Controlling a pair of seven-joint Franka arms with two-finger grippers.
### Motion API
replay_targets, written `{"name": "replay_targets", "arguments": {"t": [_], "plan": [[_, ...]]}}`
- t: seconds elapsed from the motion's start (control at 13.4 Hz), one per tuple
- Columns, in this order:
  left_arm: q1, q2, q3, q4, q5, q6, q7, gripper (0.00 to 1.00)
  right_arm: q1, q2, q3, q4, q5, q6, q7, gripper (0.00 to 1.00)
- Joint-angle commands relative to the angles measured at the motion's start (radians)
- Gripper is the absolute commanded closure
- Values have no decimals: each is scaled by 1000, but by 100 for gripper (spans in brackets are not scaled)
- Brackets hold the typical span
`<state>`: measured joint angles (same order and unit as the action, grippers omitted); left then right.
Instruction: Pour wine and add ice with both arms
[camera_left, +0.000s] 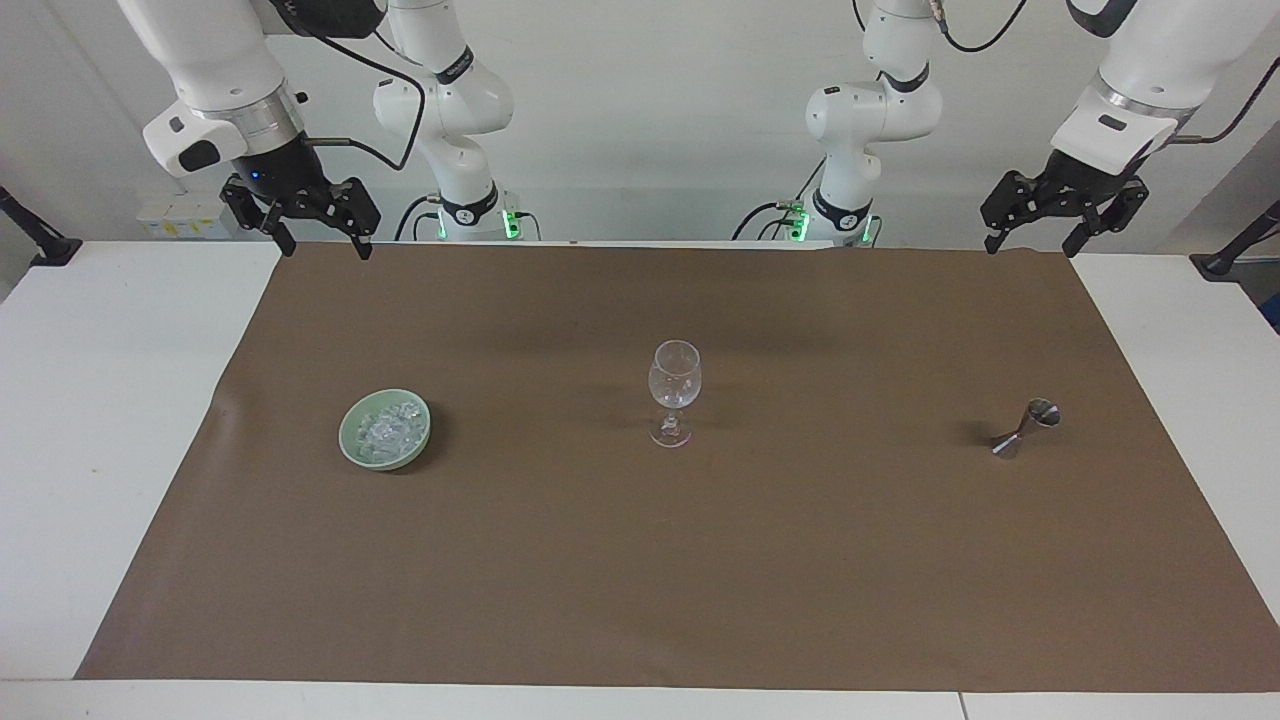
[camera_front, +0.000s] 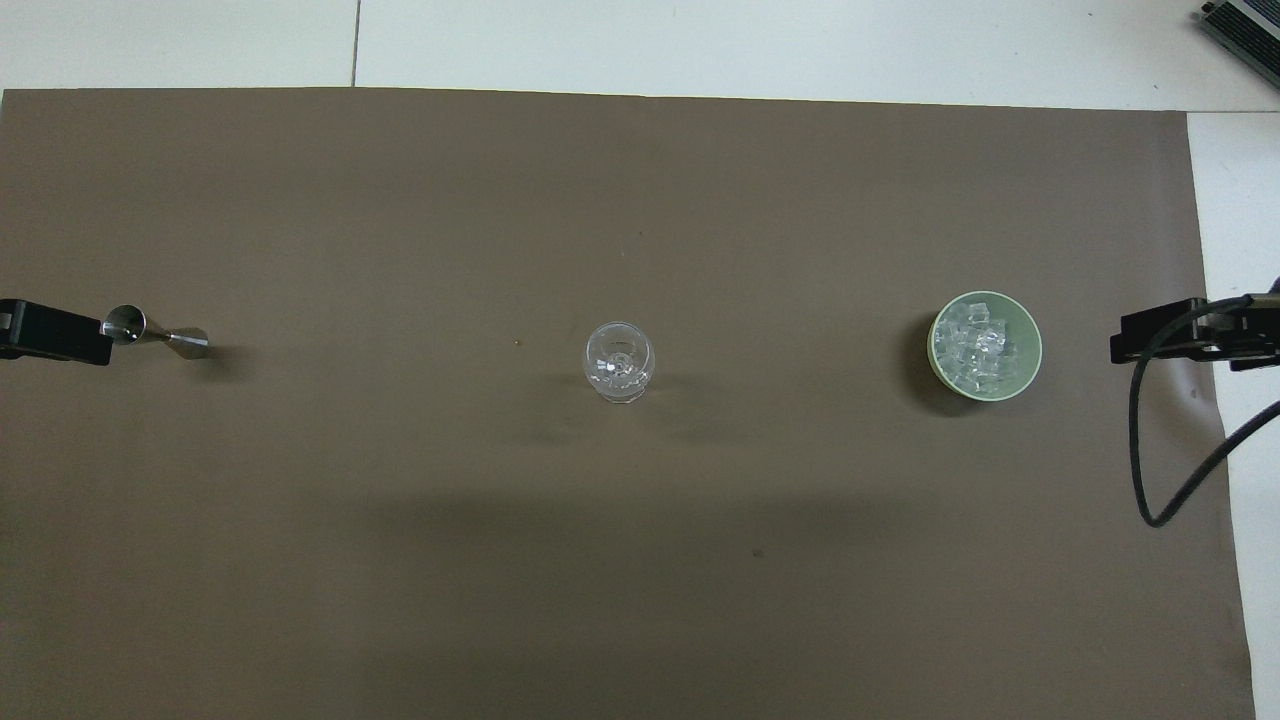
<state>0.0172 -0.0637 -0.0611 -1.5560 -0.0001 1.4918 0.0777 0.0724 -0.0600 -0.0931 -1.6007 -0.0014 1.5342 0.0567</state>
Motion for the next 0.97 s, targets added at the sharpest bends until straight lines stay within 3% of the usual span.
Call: {"name": "replay_targets", "arguments": {"t": [0.0,0.37,0.59,0.89], "plan": [[4,-25,0,-27,6,1,-6,0,-6,-26,3,-31,21,9,-20,0],[32,-25,12,-26,-47,-1,-19,0,-6,-27,3,-31,21,9,-20,0],[46,-28,15,-29,-78,-1,-131,0,-6,-26,3,-31,20,9,-20,0],[191,-48,15,-70,-246,-4,-312,0,-6,-27,3,-31,21,9,-20,0]]}}
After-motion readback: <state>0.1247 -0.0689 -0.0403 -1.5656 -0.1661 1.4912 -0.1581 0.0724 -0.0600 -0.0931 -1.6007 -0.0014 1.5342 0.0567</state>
